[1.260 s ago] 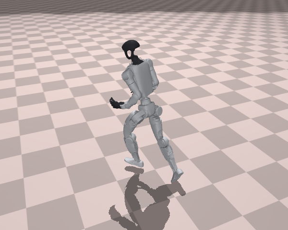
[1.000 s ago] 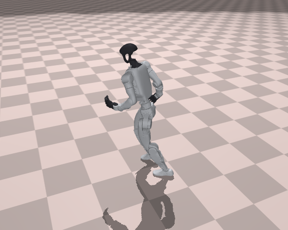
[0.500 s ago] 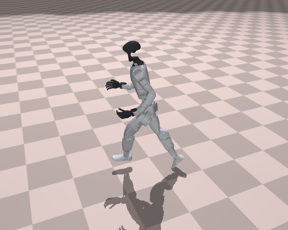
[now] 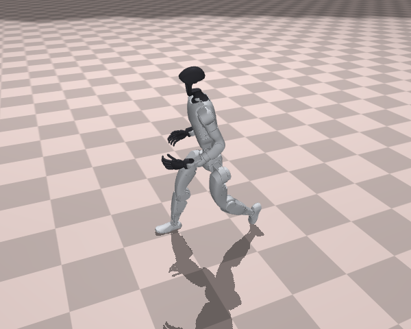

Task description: Walk run

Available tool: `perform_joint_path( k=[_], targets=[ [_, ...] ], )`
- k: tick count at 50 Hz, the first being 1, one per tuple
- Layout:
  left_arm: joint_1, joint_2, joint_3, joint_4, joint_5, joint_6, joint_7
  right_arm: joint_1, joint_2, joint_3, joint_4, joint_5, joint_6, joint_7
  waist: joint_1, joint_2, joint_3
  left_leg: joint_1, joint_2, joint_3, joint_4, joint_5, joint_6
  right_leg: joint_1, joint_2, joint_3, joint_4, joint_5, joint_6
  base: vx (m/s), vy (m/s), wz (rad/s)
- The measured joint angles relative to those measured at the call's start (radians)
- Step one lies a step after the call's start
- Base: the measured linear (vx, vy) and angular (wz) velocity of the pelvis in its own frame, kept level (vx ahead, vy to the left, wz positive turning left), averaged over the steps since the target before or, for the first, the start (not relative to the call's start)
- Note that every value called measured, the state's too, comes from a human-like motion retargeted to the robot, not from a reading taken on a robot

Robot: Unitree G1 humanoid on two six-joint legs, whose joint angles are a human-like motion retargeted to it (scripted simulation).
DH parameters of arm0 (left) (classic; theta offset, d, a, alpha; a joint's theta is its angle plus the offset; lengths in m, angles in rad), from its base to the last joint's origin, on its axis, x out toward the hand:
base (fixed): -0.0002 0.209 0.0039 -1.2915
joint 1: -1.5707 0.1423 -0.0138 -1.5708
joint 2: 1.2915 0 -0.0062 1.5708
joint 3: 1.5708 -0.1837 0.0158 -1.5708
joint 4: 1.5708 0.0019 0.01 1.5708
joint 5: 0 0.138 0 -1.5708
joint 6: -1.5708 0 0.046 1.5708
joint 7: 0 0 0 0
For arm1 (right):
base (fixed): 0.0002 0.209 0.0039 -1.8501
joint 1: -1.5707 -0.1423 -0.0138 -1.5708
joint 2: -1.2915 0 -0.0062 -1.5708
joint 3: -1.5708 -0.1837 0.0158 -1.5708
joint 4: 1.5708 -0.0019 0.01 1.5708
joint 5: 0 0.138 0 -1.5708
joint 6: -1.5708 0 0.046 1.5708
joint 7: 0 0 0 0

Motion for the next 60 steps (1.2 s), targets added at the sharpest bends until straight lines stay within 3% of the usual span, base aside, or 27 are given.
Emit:
perform_joint_path(
  k=[2, 3, 5, 9, 11, 14, 15, 18, 20, 23, 25, 27, 30, 33, 35, 38, 40, 42, 43, 45, 47, 49, 52, 54, 56, 58, 60],
  targets=[
    [0.055, 0.000, 0.028, -0.048, 0.026, -0.003, -0.006, -0.098, -0.037, 0.032, -0.024, 0.019, -0.009, -0.025, 0.034, -0.008, -0.002, -0.126, -0.046, 0.056, 0.311, -0.138, -0.007, 0.053, 0.009, -0.006, 0.120, -0.064, -0.088, 2.28, -0.93, -0.22],
    [0.112, -0.019, 0.070, -0.062, 0.046, -0.012, -0.036, -0.132, -0.052, 0.065, -0.028, 0.032, -0.010, -0.030, 0.079, -0.007, -0.003, -0.185, -0.050, 0.138, 0.442, -0.202, 0.029, 0.076, 0.184, 0.247, 0.243, -0.090, -0.095, 2.55, -0.96, -0.18],
    [0.177, -0.049, 0.067, -0.052, 0.058, -0.018, -0.086, -0.238, -0.060, 0.015, 0.001, 0.109, 0.009, 0.001, 0.089, 0.085, -0.004, -0.411, 0.085, 0.098, 0.772, -0.421, 0.092, 0.127, 0.114, -0.059, 0.345, -0.129, -0.091, 2.30, -0.66, 0.90],
    [0.220, -0.059, 0.081, -0.014, 0.039, -0.014, -0.117, -0.397, -0.082, 0.063, -0.034, 0.335, 0.058, 0.103, 0.415, -0.016, -0.083, -0.744, 0.194, 0.414, 0.651, -0.687, 0.181, 0.352, 0.228, 0.056, 0.162, -0.101, -0.157, 2.11, -0.29, -1.39],
    [0.236, -0.030, 0.095, 0.009, 0.069, -0.004, -0.135, -0.399, -0.094, 0.074, -0.076, 0.389, 0.037, 0.109, 0.467, -0.063, -0.093, -0.873, 0.161, 0.420, 0.455, -0.718, 0.189, 0.463, 0.239, 0.015, 0.045, 0.125, -0.086, 2.03, -0.24, 1.08],
    [0.218, 0.006, 0.128, 0.043, 0.112, 0.007, -0.123, -0.345, -0.102, 0.095, -0.121, 0.286, 0.029, 0.126, 0.561, -0.178, -0.094, -0.941, 0.123, 0.531, 0.035, -0.758, 0.204, 0.578, 0.206, 0.003, 0.027, 0.563, 0.125, 2.25, -0.36, 0.47],
    [0.202, 0.019, 0.136, 0.053, 0.123, 0.004, -0.105, -0.315, -0.093, 0.092, -0.135, 0.216, 0.042, 0.132, 0.570, -0.215, -0.077, -0.930, 0.089, 0.541, -0.098, -0.786, 0.198, 0.575, 0.160, -0.079, 0.163, 0.594, 0.189, 2.05, -0.71, 1.02],
    [0.105, 0.034, 0.180, 0.036, 0.155, 0.001, -0.031, -0.272, -0.014, 0.096, -0.136, 0.008, 0.066, 0.036, 0.505, -0.235, -0.035, -0.865, 0.065, 0.543, -0.279, -0.747, 0.175, 0.568, 0.230, -0.092, 0.463, 0.594, 0.189, 2.17, -0.82, 1.75],
    [0.038, 0.036, 0.190, -0.012, 0.165, 0.006, 0.025, -0.245, 0.045, 0.131, -0.076, -0.062, 0.052, -0.081, 0.452, -0.236, -0.010, -0.785, 0.103, 0.516, -0.193, -0.731, 0.310, 0.579, 0.332, 0.005, 0.540, 0.594, 0.189, 2.76, -0.84, 1.72],
    [-0.018, 0.051, 0.147, -0.091, 0.197, -0.018, 0.135, -0.082, 0.156, 0.154, 0.113, -0.078, 0.004, -0.049, 0.362, -0.090, -0.030, -0.750, 0.137, 0.141, 0.117, -0.990, 0.310, 0.472, 0.491, -0.163, 0.703, 0.593, -0.010, 2.95, -0.41, 1.73],
    [-0.124, 0.033, 0.205, -0.087, 0.190, -0.037, 0.121, 0.014, 0.165, 0.205, 0.236, 0.014, 0.014, 0.030, 0.247, -0.012, -0.019, -0.643, 0.259, 0.150, 0.210, -1.113, 0.310, 0.267, 0.565, -0.164, 0.874, 0.415, -0.067, 2.47, -0.45, 1.95],
    [-0.162, -0.022, 0.147, -0.070, 0.155, -0.047, 0.112, 0.131, 0.147, 0.188, 0.283, 0.170, 0.016, 0.178, 0.267, -0.013, -0.068, -0.464, 0.214, 0.207, 0.072, -1.094, 0.310, 0.129, 0.400, -0.120, 0.877, 0.301, -0.145, 2.22, -0.20, 0.93],
    [-0.117, -0.060, 0.064, -0.082, 0.004, -0.045, 0.083, 0.272, 0.174, 0.084, 0.265, 0.217, 0.004, 0.270, 0.130, 0.027, -0.106, -0.217, 0.105, 0.126, -0.245, -0.740, 0.228, -0.095, 0.140, -0.152, 0.746, 0.192, -0.101, 2.46, -0.25, 2.13],
    [-0.031, -0.063, 0.071, -0.099, -0.128, -0.021, -0.004, 0.322, 0.190, 0.008, 0.204, 0.202, -0.035, 0.194, 0.004, 0.110, -0.109, -0.065, 0.161, 0.012, -0.392, -0.133, 0.022, -0.184, 0.113, -0.169, 0.349, 0.211, -0.027, 2.54, -0.68, 1.43],
    [0.023, -0.047, 0.096, -0.121, -0.144, -0.017, -0.063, 0.319, 0.187, -0.011, 0.139, 0.197, -0.063, 0.113, -0.057, 0.125, -0.078, -0.012, 0.185, 0.017, -0.303, 0.000, -0.053, -0.147, 0.130, -0.091, 0.084, 0.140, 0.081, 2.24, -0.63, 0.90],
    [0.027, -0.009, 0.138, -0.139, -0.071, -0.017, -0.122, 0.216, 0.184, -0.019, 0.015, 0.141, -0.067, 0.010, -0.065, 0.052, -0.056, 0.043, 0.017, -0.079, -0.168, -0.003, -0.061, -0.080, 0.052, -0.040, -0.059, 0.045, 0.099, 2.22, -0.75, 0.13],
    [-0.007, 0.013, 0.177, -0.134, -0.015, -0.006, -0.159, 0.094, 0.160, 0.010, -0.059, 0.110, -0.061, -0.065, -0.064, -0.025, -0.019, 0.010, -0.085, -0.045, 0.061, -0.086, -0.073, -0.026, 0.026, -0.019, 0.004, 0.328, 0.053, 1.31, -0.38, -0.21],
    [0.060, 0.010, 0.235, -0.123, 0.026, -0.014, -0.188, 0.001, 0.112, 0.066, -0.084, 0.114, -0.071, -0.081, -0.036, 0.032, -0.011, -0.143, -0.007, 0.060, 0.398, -0.218, 0.000, -0.002, 0.172, 0.082, 0.238, 0.042, -0.089, 3.16, -1.33, -0.21],
    [0.123, 0.009, 0.216, -0.106, 0.028, -0.017, -0.197, -0.038, 0.089, 0.053, -0.067, 0.144, -0.075, -0.060, -0.038, 0.084, -0.026, -0.243, 0.066, 0.044, 0.591, -0.313, 0.051, 0.024, 0.172, -0.003, 0.301, -0.034, -0.087, 3.51, -1.36, 0.45],
    [0.194, 0.016, 0.157, -0.066, 0.006, -0.025, -0.182, -0.102, 0.029, 0.054, -0.056, 0.270, -0.074, -0.008, 0.095, 0.059, -0.113, -0.448, 0.135, 0.138, 0.754, -0.448, 0.125, 0.151, 0.201, -0.067, 0.290, -0.129, -0.149, 2.65, -0.96, -0.84],
    [0.240, 0.025, 0.145, -0.043, -0.005, -0.038, -0.173, -0.140, -0.024, 0.117, -0.096, 0.383, -0.090, 0.000, 0.274, -0.024, -0.156, -0.598, 0.183, 0.322, 0.674, -0.536, 0.168, 0.281, 0.258, 0.044, 0.188, -0.086, -0.181, 2.51, -0.65, -2.22],
    [0.291, 0.029, 0.152, -0.022, 0.001, -0.034, -0.181, -0.137, -0.053, 0.121, -0.143, 0.407, -0.088, 0.023, 0.342, -0.083, -0.166, -0.733, 0.182, 0.364, 0.515, -0.578, 0.162, 0.415, 0.266, 0.067, 0.079, 0.122, -0.134, 2.46, -0.44, -0.53],
    [0.333, 0.031, 0.175, 0.005, 0.036, -0.024, -0.198, -0.113, -0.068, 0.116, -0.194, 0.364, -0.053, 0.062, 0.451, -0.207, -0.156, -0.844, 0.202, 0.521, 0.171, -0.622, 0.180, 0.556, 0.184, 0.071, 0.050, 0.594, 0.037, 2.47, -0.42, -0.50],
    [0.319, 0.042, 0.190, 0.017, 0.074, -0.024, -0.183, -0.088, -0.056, 0.116, -0.204, 0.308, -0.032, 0.064, 0.471, -0.263, -0.112, -0.846, 0.166, 0.546, -0.070, -0.648, 0.186, 0.578, 0.107, -0.013, 0.317, 0.594, 0.153, 2.47, -0.47, 0.17],
    [0.267, 0.051, 0.206, 0.010, 0.119, -0.026, -0.156, -0.078, -0.026, 0.131, -0.184, 0.222, -0.024, 0.035, 0.473, -0.287, -0.076, -0.851, 0.105, 0.426, -0.290, -0.664, 0.146, 0.612, 0.127, 0.001, 0.471, 0.594, 0.188, 2.17, -0.55, 0.14],
    [0.200, 0.060, 0.211, -0.011, 0.144, -0.019, -0.133, -0.082, 0.010, 0.159, -0.108, 0.121, -0.013, -0.021, 0.421, -0.276, -0.032, -0.830, 0.103, 0.320, -0.360, -0.659, 0.140, 0.635, 0.267, 0.072, 0.606, 0.594, 0.187, 2.62, -0.61, 0.74],
    [0.126, 0.082, 0.202, -0.042, 0.131, -0.020, -0.104, -0.066, 0.035, 0.186, -0.015, 0.046, -0.004, -0.005, 0.375, -0.222, 0.003, -0.800, 0.175, 0.244, -0.283, -0.408, 0.141, 0.634, 0.443, 0.061, 0.732, 0.594, 0.186, 2.12, -0.61, 0.81]
  ],
)
